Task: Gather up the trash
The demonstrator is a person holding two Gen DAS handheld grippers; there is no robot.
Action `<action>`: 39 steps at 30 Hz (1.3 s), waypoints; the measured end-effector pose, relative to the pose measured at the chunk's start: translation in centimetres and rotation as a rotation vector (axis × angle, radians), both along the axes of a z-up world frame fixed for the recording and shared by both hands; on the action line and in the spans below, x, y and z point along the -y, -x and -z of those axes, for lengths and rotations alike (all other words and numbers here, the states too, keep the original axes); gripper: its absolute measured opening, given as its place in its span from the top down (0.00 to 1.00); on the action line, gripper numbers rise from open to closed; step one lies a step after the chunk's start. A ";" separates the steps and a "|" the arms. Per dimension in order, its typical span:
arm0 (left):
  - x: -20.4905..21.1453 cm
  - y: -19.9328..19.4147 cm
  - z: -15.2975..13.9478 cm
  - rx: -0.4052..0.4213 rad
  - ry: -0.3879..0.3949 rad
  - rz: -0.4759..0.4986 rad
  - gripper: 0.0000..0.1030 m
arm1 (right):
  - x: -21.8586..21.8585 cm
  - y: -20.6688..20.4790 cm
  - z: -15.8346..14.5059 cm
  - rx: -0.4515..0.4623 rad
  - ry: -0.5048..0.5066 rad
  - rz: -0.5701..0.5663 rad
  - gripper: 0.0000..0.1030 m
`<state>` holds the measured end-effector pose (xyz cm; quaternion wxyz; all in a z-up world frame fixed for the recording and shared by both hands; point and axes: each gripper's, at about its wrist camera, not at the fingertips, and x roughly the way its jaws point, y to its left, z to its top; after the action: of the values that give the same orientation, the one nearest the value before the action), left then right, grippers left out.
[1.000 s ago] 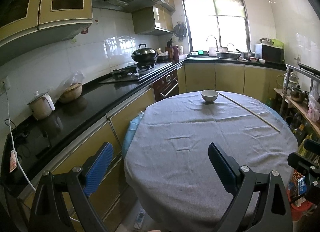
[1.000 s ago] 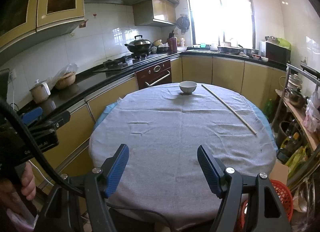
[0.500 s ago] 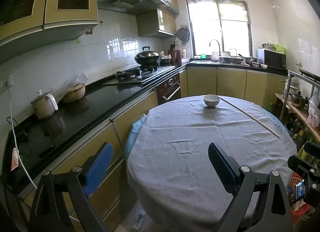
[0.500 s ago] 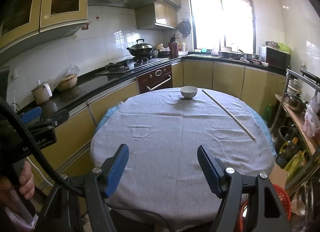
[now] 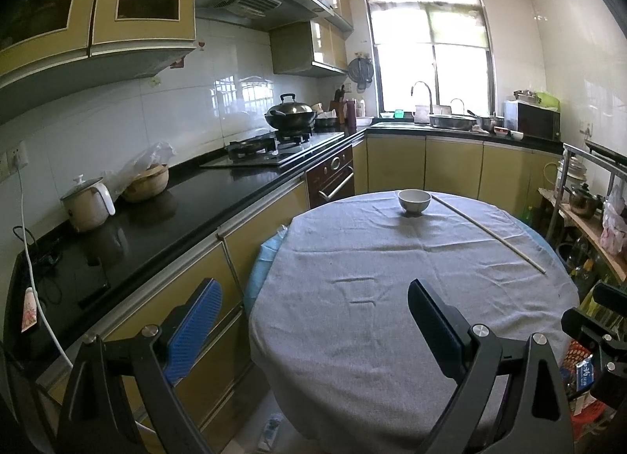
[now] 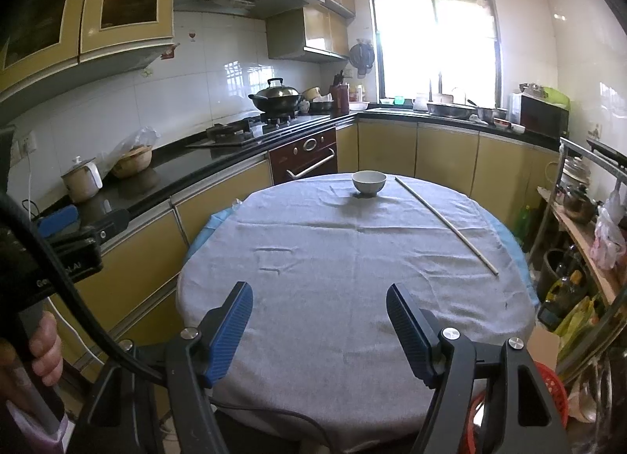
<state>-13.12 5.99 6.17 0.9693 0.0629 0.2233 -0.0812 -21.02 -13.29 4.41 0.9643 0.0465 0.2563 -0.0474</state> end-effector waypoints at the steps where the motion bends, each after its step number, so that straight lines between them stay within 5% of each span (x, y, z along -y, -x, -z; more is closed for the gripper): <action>1: 0.0 0.1 0.0 0.000 -0.001 0.001 0.07 | 0.0 0.0 0.0 -0.001 -0.001 0.000 0.28; 39: 0.0 0.5 0.4 -0.020 0.001 0.008 0.07 | 0.5 0.5 0.3 0.006 -0.012 0.026 0.28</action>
<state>-13.66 6.01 5.79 0.9667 0.0627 0.2328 -0.0859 -21.47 -13.74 4.08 0.9641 0.0556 0.2529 -0.0582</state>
